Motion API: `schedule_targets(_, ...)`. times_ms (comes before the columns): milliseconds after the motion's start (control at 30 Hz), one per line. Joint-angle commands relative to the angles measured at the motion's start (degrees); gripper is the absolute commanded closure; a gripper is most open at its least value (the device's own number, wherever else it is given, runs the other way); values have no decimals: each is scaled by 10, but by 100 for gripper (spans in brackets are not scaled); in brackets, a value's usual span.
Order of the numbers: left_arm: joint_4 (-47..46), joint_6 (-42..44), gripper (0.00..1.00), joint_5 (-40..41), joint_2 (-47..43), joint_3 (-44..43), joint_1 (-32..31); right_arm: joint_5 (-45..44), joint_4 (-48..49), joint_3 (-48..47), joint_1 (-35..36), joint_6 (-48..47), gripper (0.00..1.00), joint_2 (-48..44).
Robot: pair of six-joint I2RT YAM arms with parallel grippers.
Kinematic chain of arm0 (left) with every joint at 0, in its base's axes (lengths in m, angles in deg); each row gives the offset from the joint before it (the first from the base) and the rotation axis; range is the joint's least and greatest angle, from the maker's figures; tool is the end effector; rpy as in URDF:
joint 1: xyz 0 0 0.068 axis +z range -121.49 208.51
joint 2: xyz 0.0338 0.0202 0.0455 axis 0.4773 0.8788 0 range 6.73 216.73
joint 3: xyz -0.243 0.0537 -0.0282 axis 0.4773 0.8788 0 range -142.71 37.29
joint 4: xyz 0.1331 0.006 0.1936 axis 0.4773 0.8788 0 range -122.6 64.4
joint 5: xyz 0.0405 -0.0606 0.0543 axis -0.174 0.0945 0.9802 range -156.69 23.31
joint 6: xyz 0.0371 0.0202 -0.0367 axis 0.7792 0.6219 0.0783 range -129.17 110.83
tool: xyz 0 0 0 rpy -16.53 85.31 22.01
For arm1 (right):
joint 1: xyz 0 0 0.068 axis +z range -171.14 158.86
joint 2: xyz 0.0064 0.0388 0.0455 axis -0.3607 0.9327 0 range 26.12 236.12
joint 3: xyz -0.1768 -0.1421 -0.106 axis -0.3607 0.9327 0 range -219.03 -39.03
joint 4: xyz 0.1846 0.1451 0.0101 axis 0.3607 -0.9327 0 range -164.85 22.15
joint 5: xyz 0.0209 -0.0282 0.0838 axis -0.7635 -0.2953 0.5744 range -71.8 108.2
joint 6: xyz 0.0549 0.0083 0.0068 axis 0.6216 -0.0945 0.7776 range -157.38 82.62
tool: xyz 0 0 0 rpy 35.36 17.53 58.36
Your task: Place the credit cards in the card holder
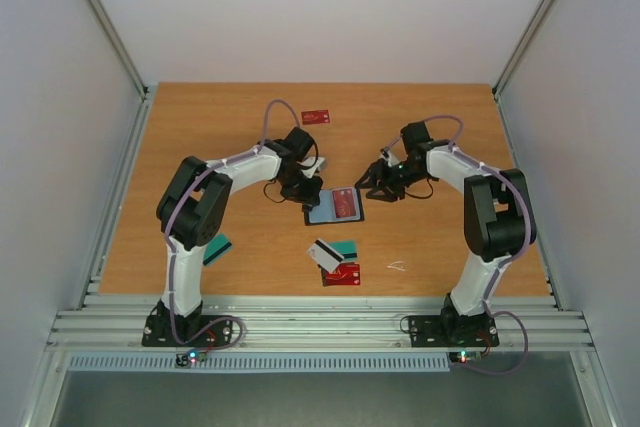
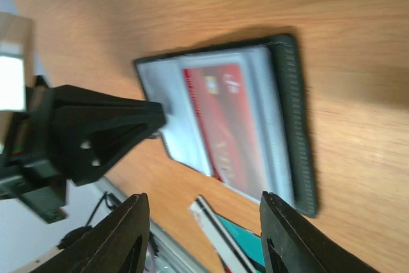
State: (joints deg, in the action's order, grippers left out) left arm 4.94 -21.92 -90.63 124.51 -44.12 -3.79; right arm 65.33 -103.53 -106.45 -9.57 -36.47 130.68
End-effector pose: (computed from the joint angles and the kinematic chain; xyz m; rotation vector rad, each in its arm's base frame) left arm 0.3065 -0.2123 0.1414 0.5887 2.8958 -0.7384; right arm 0.3068 0.0918 0.1678 -0.4264 2.6618 1.2106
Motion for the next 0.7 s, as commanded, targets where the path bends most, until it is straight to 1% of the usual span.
schedule_targets(0,7,36,99,6,-14,9,-9,-34,-40,14,-2,-47,50,21)
schedule_targets(200,39,84,100,6,1,-18,-41,-18,-9,34,-1,-45,51,51)
schedule_targets(433,31,69,100,-1,10,-18,-44,-50,8,82,-1,-45,52,52)
schedule_targets(533,37,74,100,8,14,-21,-44,-61,0,82,-1,-55,52,47)
schedule_targets(667,42,72,100,33,14,-27,-44,-73,-18,72,-1,-70,52,16)
